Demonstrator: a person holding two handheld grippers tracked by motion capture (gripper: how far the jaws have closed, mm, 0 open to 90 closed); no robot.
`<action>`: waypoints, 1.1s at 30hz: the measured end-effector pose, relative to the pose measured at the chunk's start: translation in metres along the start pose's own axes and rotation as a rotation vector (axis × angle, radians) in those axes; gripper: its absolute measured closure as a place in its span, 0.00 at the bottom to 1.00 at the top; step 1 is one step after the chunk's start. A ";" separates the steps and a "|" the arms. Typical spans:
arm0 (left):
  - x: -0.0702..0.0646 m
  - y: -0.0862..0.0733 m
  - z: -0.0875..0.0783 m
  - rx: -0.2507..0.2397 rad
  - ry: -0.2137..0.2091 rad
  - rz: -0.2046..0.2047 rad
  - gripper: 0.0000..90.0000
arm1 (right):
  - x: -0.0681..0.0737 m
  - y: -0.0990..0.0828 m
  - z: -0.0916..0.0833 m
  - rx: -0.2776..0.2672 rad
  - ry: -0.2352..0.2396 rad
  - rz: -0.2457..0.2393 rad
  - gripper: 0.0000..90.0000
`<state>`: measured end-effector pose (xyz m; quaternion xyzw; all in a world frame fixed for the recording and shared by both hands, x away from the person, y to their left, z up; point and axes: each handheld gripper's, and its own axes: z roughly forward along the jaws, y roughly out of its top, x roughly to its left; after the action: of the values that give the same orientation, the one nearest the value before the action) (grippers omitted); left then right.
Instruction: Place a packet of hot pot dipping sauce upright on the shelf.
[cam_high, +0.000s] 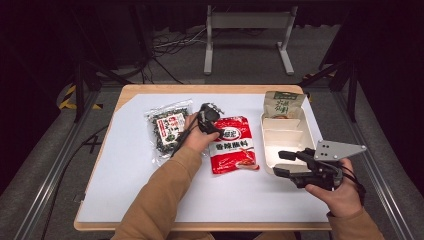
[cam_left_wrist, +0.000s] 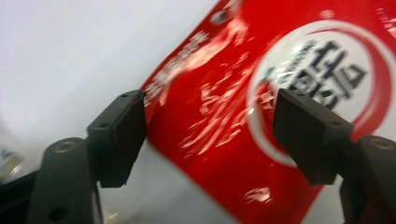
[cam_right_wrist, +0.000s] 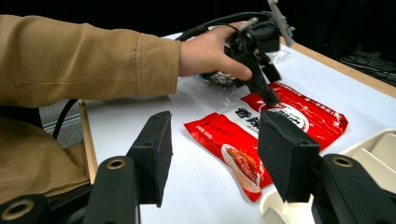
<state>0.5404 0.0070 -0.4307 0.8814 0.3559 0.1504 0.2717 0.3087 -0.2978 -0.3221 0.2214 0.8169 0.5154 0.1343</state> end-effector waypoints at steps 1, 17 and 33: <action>0.005 -0.001 -0.003 -0.013 0.014 0.002 0.28 | -0.001 -0.001 -0.001 -0.003 0.000 0.005 0.51; 0.015 0.004 0.010 0.023 -0.108 -0.024 0.24 | -0.002 -0.004 0.002 -0.001 0.006 0.012 0.51; 0.011 0.012 0.011 0.041 -0.089 0.017 0.25 | -0.003 -0.007 -0.002 -0.014 0.014 0.023 0.50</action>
<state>0.5599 0.0033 -0.4317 0.8955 0.3393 0.1060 0.2678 0.3089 -0.3036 -0.3272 0.2263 0.8117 0.5240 0.1243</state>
